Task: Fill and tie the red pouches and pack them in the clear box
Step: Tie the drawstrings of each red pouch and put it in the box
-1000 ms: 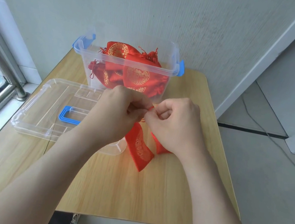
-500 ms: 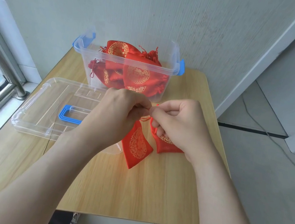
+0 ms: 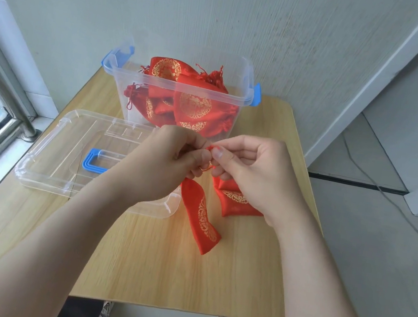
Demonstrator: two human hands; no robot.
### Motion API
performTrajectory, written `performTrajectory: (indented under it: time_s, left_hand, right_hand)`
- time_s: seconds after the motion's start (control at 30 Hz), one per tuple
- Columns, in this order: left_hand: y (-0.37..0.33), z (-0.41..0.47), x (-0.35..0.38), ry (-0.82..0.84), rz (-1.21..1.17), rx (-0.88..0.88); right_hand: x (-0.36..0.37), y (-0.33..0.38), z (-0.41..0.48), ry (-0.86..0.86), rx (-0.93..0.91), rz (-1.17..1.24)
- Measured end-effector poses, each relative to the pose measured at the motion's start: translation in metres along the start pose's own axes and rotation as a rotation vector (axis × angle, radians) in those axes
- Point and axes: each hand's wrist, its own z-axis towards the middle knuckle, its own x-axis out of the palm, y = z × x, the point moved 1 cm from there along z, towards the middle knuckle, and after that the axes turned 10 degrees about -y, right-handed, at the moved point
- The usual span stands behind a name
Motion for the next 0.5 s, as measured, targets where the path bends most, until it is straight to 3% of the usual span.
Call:
performTrajectory:
  time_s: [0.33, 0.5]
  left_hand:
    - [0.001, -0.003, 0.007, 0.049, 0.203, 0.016]
    - [-0.002, -0.003, 0.006, 0.036, 0.15, -0.062]
  right_hand:
    - [-0.002, -0.01, 0.003, 0.068, -0.058, -0.244]
    - [0.002, -0.013, 0.004, 0.065, -0.114, -0.308]
